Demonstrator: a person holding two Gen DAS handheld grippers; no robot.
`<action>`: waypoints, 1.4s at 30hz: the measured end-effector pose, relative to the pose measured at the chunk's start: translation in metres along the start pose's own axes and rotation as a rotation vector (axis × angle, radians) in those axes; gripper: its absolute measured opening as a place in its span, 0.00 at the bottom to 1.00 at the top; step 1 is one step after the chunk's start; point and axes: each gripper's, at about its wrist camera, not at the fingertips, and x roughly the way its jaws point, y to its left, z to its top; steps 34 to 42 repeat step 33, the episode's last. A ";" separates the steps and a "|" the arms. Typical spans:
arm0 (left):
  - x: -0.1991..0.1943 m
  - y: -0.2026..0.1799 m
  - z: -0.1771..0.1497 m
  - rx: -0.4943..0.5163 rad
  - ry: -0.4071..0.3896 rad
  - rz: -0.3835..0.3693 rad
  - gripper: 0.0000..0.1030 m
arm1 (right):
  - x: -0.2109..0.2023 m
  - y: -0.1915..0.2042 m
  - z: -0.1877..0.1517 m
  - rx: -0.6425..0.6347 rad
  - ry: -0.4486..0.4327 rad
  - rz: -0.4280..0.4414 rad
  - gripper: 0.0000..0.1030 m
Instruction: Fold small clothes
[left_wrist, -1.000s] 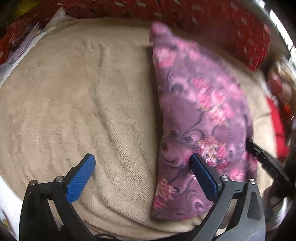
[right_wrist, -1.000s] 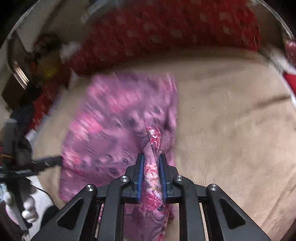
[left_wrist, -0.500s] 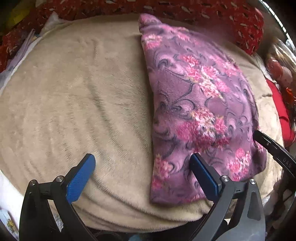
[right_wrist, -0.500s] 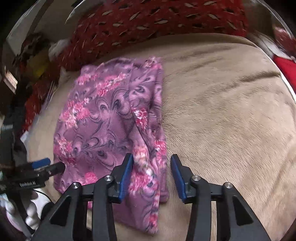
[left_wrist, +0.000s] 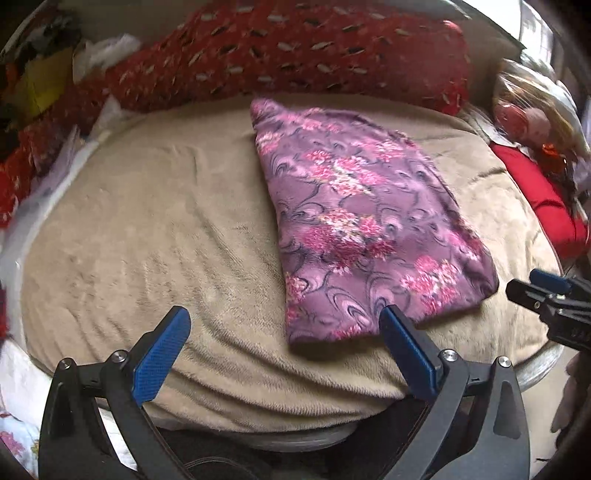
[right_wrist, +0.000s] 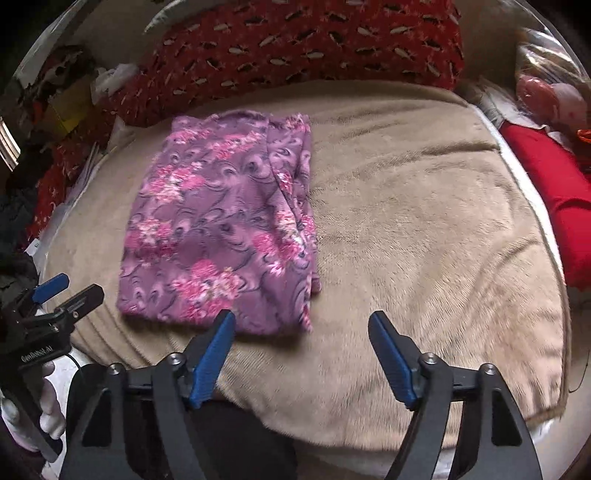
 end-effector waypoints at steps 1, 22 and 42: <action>-0.002 -0.001 -0.001 0.007 -0.008 0.003 1.00 | -0.005 0.002 -0.003 -0.004 -0.009 -0.005 0.76; -0.017 -0.004 -0.029 0.034 0.124 -0.014 1.00 | -0.047 0.031 -0.028 -0.078 -0.147 -0.090 0.83; -0.041 -0.024 -0.026 0.042 0.086 -0.093 1.00 | -0.052 0.024 -0.031 -0.040 -0.146 -0.076 0.83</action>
